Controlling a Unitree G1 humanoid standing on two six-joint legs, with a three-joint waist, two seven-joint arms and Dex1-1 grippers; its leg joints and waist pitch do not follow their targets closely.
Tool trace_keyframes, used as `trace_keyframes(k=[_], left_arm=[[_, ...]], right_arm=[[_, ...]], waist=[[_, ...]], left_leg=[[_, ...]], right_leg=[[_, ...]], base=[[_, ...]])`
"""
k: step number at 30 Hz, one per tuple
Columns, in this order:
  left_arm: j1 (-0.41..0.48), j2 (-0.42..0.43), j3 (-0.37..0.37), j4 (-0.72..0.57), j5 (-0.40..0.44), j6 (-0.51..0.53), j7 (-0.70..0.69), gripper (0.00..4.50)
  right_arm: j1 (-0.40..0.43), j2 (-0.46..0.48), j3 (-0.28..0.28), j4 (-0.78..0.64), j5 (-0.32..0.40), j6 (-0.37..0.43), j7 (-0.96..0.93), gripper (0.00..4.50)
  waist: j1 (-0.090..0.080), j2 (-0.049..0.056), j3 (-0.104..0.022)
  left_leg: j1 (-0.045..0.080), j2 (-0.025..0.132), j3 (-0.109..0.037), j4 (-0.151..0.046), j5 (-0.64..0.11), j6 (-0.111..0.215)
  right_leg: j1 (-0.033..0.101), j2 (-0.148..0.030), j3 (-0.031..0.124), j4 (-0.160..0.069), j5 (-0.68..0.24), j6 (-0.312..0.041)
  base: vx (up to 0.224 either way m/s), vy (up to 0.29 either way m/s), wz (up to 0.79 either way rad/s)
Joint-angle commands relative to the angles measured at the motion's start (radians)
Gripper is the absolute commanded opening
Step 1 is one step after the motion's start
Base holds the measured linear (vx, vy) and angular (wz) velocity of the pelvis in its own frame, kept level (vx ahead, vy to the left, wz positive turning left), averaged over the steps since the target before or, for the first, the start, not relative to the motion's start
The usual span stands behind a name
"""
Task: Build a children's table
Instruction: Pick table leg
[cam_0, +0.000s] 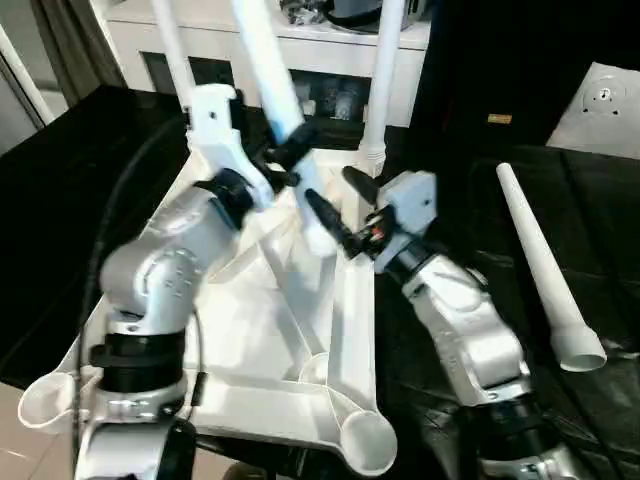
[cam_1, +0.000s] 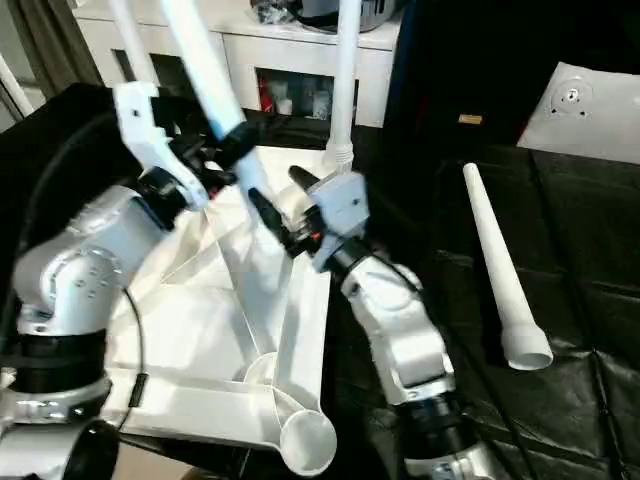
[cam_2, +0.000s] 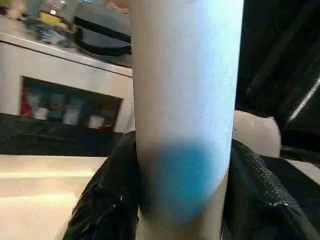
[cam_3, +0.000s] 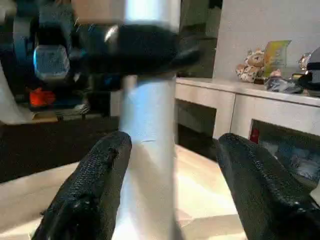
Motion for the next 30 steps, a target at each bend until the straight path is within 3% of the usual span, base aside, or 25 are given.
trace_keyframes(k=[1,2,4,5,6,9,11,13,15,21,23,27,28,30], left_arm=[[-0.033,0.033,0.009,0.012,-0.016,0.034,-0.042,1.88],[-0.035,0.039,0.007,0.015,-0.015,0.037,-0.052,1.88],[-0.045,0.055,0.011,0.026,-0.028,0.056,-0.080,1.88],[-0.045,0.055,0.011,0.026,-0.028,0.056,-0.080,1.88],[-0.058,0.071,0.021,0.037,-0.061,0.074,-0.117,1.88],[-0.088,0.088,0.048,0.062,-0.119,0.091,-0.178,1.88],[-0.099,0.105,0.049,0.072,-0.129,0.085,-0.226,1.88],[-0.111,0.117,0.053,0.079,-0.152,0.085,-0.283,1.88],[-0.119,0.141,0.043,0.082,-0.163,0.078,-0.357,1.88],[-0.133,0.198,-0.010,0.061,-0.197,0.093,-0.522,1.88],[-0.140,0.218,-0.033,0.050,-0.213,0.103,-0.594,1.88],[-0.155,0.239,-0.065,0.034,-0.230,0.117,-0.679,1.88],[-0.158,0.242,-0.071,0.031,-0.236,0.123,-0.698,1.88],[-0.160,0.248,-0.085,0.022,-0.238,0.123,-0.729,1.88]], right_arm=[[-0.048,-0.012,-0.068,-0.063,0.083,0.089,0.008,3.52],[-0.055,-0.017,-0.080,-0.067,0.094,0.107,0.006,3.56],[-0.079,-0.031,-0.119,-0.077,0.165,0.185,0.011,3.59],[-0.079,-0.031,-0.119,-0.077,0.165,0.185,0.011,3.59],[-0.112,-0.052,-0.155,-0.071,0.209,0.240,0.013,3.59],[-0.165,-0.093,-0.197,-0.050,0.274,0.299,0.050,3.59],[-0.178,-0.113,-0.204,-0.058,0.309,0.330,0.084,3.59],[-0.189,-0.140,-0.198,-0.072,0.322,0.370,0.119,3.59],[-0.198,-0.195,-0.175,-0.091,0.375,0.485,0.189,3.59],[-0.210,-0.302,-0.143,-0.116,0.506,0.661,0.334,3.59],[-0.207,-0.346,-0.118,-0.129,0.506,0.667,0.400,3.59],[-0.196,-0.386,-0.089,-0.149,0.508,0.656,0.479,3.59],[-0.198,-0.387,-0.088,-0.149,0.514,0.663,0.487,3.31],[-0.200,-0.386,-0.078,-0.144,0.506,0.661,0.493,3.31]], waist=[[0.001,-0.019,-0.073],[0.000,-0.023,-0.073],[-0.001,-0.020,-0.070],[-0.001,-0.022,-0.071],[-0.003,-0.034,-0.070],[0.000,-0.036,-0.072],[0.001,-0.049,-0.071],[0.004,-0.048,-0.072],[0.004,-0.052,-0.072],[0.010,-0.050,-0.071],[0.011,-0.057,-0.071],[0.014,-0.059,-0.069],[0.014,-0.060,-0.068],[0.014,-0.062,-0.067]], left_leg=[[0.011,0.003,0.017,-0.062,-0.092,-0.008],[0.011,0.004,0.017,-0.061,-0.092,-0.009],[0.012,0.007,0.017,-0.064,-0.094,-0.023],[0.013,0.007,0.017,-0.064,-0.097,-0.028],[0.012,0.007,0.019,-0.065,-0.093,-0.027],[0.014,0.004,0.020,-0.064,-0.082,-0.037],[0.010,0.005,0.021,-0.064,-0.074,-0.031],[0.011,0.005,0.022,-0.063,-0.058,-0.026],[0.012,0.003,0.022,-0.063,-0.045,-0.019],[0.012,0.009,0.022,-0.063,-0.047,-0.021],[0.012,0.009,0.023,-0.063,-0.050,-0.020],[0.013,0.012,0.026,-0.063,-0.065,-0.020],[0.013,0.013,0.027,-0.063,-0.065,-0.017],[0.014,0.013,0.029,-0.063,-0.071,-0.017]], right_leg=[[0.059,-0.048,0.029,-0.070,-0.047,-0.120],[0.058,-0.049,0.029,-0.069,-0.052,-0.119],[0.053,-0.050,0.028,-0.069,-0.058,-0.121],[0.054,-0.050,0.028,-0.069,-0.046,-0.125],[0.055,-0.049,0.028,-0.071,-0.037,-0.125],[0.056,-0.050,0.027,-0.066,-0.027,-0.137],[0.060,-0.053,0.028,-0.066,-0.013,-0.140],[0.061,-0.053,0.027,-0.063,0.001,-0.144],[0.067,-0.051,0.027,-0.063,0.015,-0.150],[0.065,-0.057,0.027,-0.061,0.003,-0.175],[0.067,-0.057,0.026,-0.062,-0.003,-0.179],[0.063,-0.060,0.027,-0.063,-0.035,-0.185],[0.062,-0.061,0.027,-0.063,-0.039,-0.187],[0.060,-0.061,0.027,-0.064,-0.056,-0.191]], base=[[0.000,0.000,0.00],[0.000,0.000,0.00],[0.000,0.000,0.00],[0.000,0.000,0.00],[0.000,0.000,0.00],[0.000,0.000,0.00],[0.000,0.000,0.00],[0.000,0.000,0.00],[0.000,0.000,0.00],[0.000,0.000,0.00],[0.000,0.000,0.00],[0.000,0.000,0.00],[0.000,0.000,0.00],[0.000,0.000,0.00]])
